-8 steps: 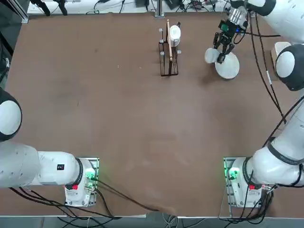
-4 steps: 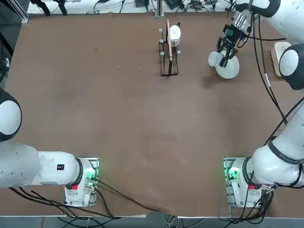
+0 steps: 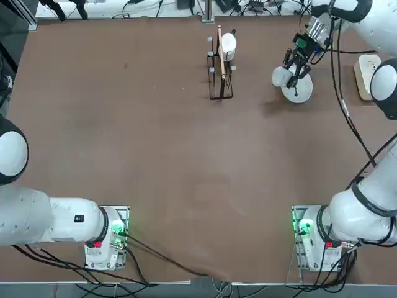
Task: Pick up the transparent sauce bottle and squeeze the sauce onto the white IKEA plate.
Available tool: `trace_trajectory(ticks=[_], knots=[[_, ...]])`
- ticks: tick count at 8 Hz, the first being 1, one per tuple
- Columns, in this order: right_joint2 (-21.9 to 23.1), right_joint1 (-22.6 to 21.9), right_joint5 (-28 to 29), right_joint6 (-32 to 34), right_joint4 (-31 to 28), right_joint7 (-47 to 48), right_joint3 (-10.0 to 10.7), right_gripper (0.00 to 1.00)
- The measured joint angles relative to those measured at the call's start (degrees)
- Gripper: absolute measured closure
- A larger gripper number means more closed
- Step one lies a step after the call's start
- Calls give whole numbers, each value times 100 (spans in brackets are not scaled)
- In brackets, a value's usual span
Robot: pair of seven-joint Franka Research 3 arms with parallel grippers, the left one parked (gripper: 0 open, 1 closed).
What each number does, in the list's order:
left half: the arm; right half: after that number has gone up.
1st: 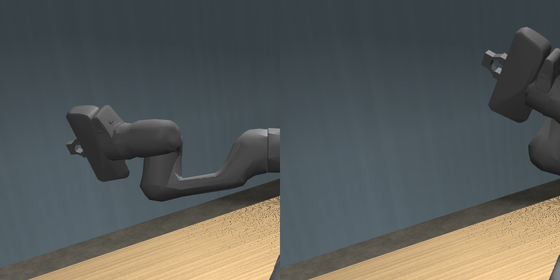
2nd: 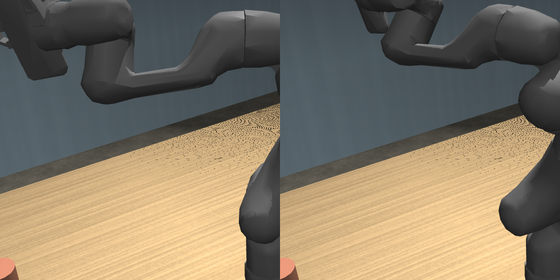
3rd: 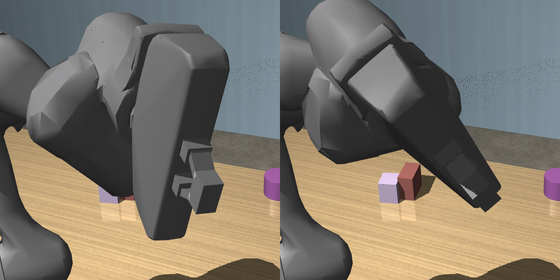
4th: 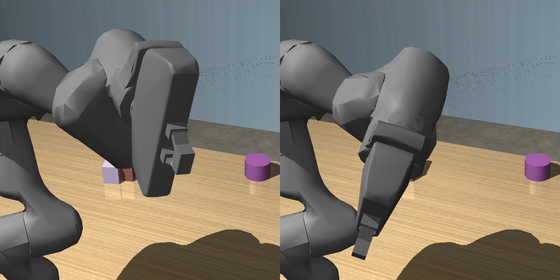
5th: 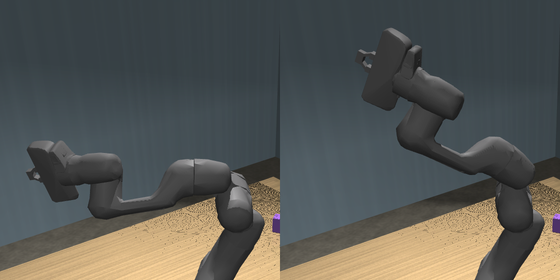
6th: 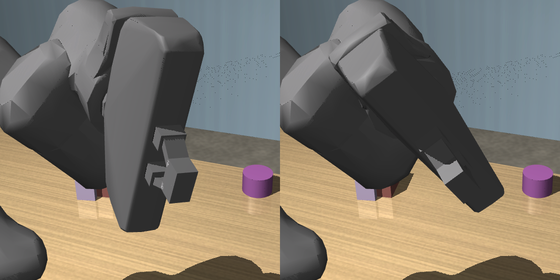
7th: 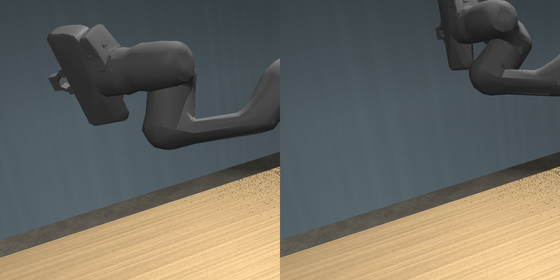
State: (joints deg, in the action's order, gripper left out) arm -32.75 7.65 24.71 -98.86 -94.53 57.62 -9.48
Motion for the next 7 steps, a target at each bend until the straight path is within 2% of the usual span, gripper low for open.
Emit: trace_trajectory(ticks=[4,7], knots=[[-45,-62,635,-952,-85,3,-14,59],[-121,159,667,-1056,-23,-3,63,59]])
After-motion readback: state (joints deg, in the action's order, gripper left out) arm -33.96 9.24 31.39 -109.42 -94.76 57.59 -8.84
